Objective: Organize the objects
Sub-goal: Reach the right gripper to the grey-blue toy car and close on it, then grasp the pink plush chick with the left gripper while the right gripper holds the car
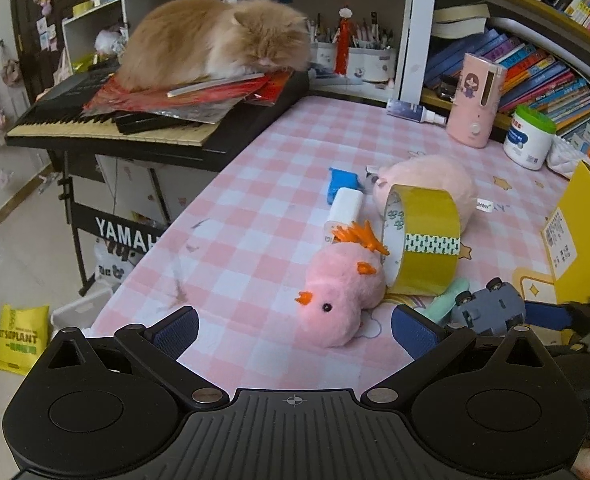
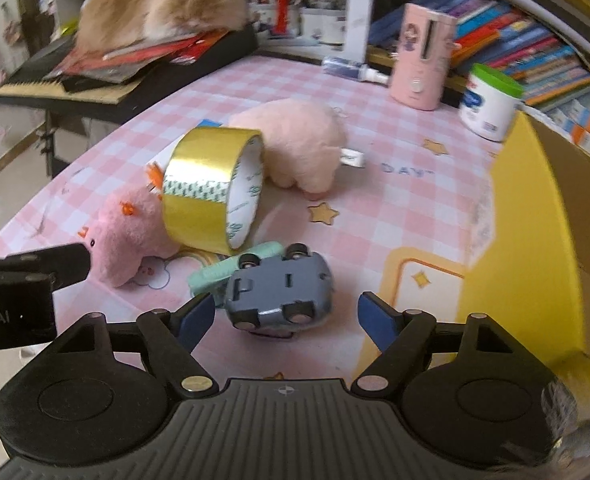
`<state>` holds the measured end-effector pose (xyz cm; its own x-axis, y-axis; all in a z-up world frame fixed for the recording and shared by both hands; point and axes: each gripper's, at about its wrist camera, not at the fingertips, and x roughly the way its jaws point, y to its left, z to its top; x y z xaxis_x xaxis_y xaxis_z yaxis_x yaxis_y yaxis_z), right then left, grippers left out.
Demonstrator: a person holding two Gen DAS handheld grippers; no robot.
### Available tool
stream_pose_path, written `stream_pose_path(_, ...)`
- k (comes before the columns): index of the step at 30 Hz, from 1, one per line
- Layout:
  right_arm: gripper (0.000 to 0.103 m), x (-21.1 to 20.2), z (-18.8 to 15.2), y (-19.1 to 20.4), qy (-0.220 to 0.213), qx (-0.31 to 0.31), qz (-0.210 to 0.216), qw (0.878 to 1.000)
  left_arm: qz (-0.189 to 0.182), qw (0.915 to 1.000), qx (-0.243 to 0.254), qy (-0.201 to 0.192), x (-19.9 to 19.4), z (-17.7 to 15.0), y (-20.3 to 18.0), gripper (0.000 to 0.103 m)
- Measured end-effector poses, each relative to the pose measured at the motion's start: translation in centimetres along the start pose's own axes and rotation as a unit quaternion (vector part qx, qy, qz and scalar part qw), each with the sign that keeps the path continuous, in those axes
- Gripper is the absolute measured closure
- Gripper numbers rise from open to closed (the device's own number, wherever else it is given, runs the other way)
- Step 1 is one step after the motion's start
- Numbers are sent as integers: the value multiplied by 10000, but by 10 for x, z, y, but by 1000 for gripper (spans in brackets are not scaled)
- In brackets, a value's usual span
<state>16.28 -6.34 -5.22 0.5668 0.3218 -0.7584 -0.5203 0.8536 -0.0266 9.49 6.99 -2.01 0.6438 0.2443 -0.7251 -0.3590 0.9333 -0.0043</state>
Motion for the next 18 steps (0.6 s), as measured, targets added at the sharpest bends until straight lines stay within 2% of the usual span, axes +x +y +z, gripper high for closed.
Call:
stream_pose_path(1, 42, 2, 1, 1, 3, -67, 43, 10000, 18, 10000, 8, 17, 2, 1, -1, 0)
stream_pose_path(7, 42, 7, 5, -4, 25, -341, 237, 9991, -95, 9998, -116, 161, 25, 11, -6, 2)
stream_pose_path(13, 42, 0, 5, -10, -77, -543, 328, 9980, -203, 9987, -135, 441, 57, 17, -11, 17)
stream_pose_path(16, 42, -3, 5, -11, -123, -601, 375, 9974, -193, 9987, 5, 479, 68, 18, -14, 20)
stream_pose_path(18, 42, -4, 6, -12, -127, -602, 392, 9973, -263, 9985, 48, 481, 71, 19, -16, 31)
